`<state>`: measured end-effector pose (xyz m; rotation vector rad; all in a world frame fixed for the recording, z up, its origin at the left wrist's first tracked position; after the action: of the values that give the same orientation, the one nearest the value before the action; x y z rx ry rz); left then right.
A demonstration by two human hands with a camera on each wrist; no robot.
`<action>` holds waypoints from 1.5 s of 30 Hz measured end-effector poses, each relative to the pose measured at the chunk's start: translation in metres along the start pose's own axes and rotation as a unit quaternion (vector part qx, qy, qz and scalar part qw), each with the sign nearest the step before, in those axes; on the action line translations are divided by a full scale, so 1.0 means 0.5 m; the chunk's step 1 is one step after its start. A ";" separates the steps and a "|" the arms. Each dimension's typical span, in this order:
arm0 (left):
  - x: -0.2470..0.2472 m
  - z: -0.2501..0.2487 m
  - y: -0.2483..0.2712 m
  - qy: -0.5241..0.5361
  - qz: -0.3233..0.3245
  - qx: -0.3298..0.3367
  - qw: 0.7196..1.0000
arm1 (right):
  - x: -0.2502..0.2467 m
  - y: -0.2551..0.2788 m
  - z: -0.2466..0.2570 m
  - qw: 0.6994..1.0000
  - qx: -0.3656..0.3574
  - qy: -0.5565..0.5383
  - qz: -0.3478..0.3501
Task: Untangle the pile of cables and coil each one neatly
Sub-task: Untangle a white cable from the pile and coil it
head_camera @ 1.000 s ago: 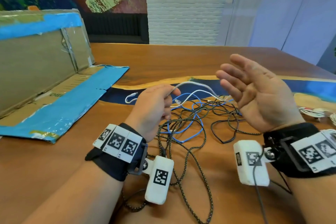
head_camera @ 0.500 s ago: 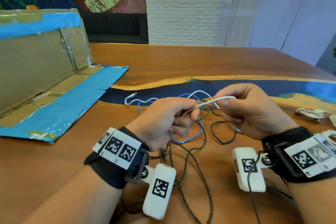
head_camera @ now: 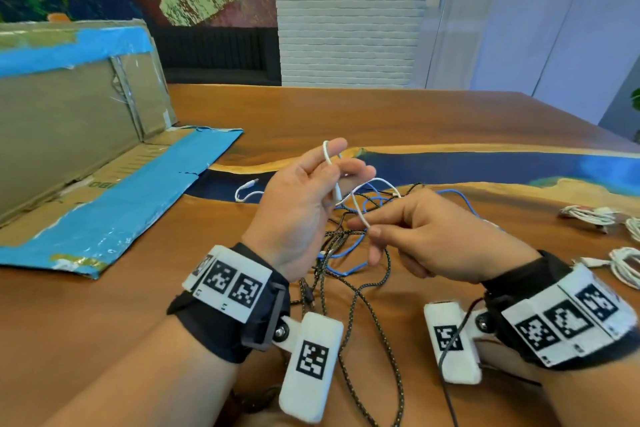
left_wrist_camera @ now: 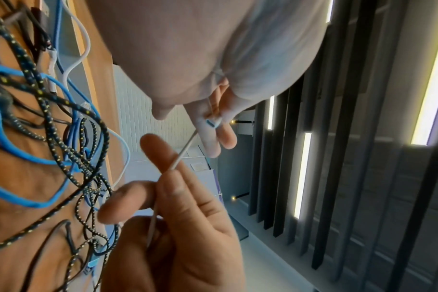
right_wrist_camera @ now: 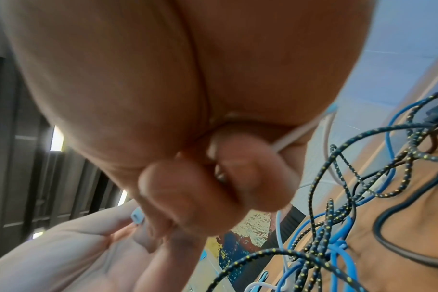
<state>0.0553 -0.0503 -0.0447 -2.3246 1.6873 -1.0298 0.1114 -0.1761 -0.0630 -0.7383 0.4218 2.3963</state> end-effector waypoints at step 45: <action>0.015 0.040 0.028 -0.261 0.176 -0.094 0.945 | -0.094 0.019 0.020 0.952 -0.141 -0.171 -0.210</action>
<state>0.0563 -0.0682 -0.0627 -2.0229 1.9156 -0.1703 0.1329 -0.1999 -0.0258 -0.4558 -0.2091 2.1323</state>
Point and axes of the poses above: each hand's wrist, its own y-axis away from the middle knuckle, its own x-axis out of the palm, z = x × y, the point moved 8 cm from there along -y, towards the middle knuckle, and after that the axes turned 12 degrees about x, right-handed, at the moved point
